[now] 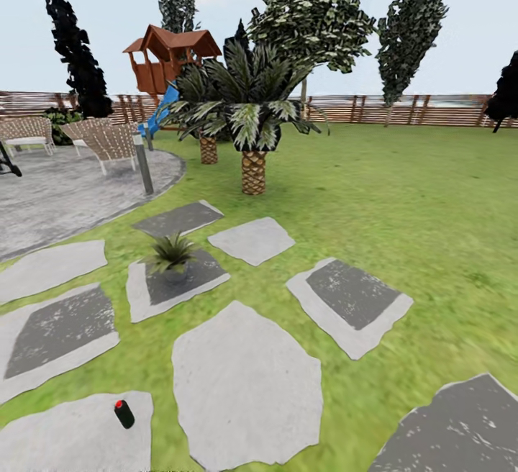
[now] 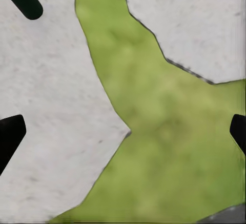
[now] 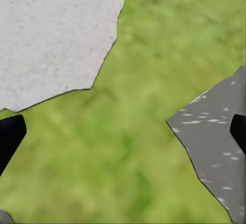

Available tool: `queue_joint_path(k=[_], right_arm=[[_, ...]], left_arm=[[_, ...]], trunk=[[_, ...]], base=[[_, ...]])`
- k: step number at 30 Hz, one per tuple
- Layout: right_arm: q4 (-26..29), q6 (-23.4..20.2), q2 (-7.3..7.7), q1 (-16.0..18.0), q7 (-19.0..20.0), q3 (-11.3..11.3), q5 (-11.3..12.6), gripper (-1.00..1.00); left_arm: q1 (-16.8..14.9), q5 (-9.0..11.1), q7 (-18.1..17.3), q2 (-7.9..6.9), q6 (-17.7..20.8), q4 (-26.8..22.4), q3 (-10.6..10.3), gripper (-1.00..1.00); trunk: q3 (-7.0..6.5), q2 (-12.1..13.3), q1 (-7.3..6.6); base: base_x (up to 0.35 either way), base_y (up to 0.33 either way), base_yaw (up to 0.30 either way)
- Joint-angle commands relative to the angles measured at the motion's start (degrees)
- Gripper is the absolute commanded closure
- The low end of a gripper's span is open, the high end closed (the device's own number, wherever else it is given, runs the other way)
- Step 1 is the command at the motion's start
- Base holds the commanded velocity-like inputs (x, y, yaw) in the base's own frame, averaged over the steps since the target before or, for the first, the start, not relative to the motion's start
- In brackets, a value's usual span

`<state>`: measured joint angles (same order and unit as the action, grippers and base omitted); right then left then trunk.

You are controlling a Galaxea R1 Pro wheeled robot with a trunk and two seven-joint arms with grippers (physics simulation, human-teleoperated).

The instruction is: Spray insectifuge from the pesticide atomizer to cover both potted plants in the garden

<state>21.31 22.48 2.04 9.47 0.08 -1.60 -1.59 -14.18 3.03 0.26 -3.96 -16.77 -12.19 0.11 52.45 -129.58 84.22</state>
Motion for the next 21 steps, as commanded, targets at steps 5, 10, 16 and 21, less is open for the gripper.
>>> queue_joint_path(k=[5,10,16,21], right_arm=[[-0.04,0.19,-0.02,0.02,0.01,-0.16,-0.17,-1.0],[-0.04,0.17,-0.02,0.02,0.01,-0.16,-0.15,-1.0],[-0.04,0.18,-0.02,0.02,0.01,-0.16,-0.17,-1.0],[-0.04,0.16,-0.02,0.02,0.01,-0.16,-0.17,-1.0]], left_arm=[[-0.03,0.32,0.01,0.0,-0.19,0.06,-0.02,-1.0],[-0.04,0.35,0.01,0.0,-0.19,0.06,-0.02,-1.0],[-0.05,0.34,0.01,0.0,-0.19,0.06,-0.02,-1.0],[-0.02,0.38,0.01,0.0,-0.19,0.06,-0.02,-1.0]], trunk=[[-0.26,-0.02,-0.01],[-0.57,-0.02,-0.01],[-0.94,-0.02,-0.01],[-1.25,-0.02,-0.01]], base=[[0.0,-0.275,0.215],[0.0,-0.275,0.215],[0.0,-0.275,0.215],[0.0,-0.275,0.215]])
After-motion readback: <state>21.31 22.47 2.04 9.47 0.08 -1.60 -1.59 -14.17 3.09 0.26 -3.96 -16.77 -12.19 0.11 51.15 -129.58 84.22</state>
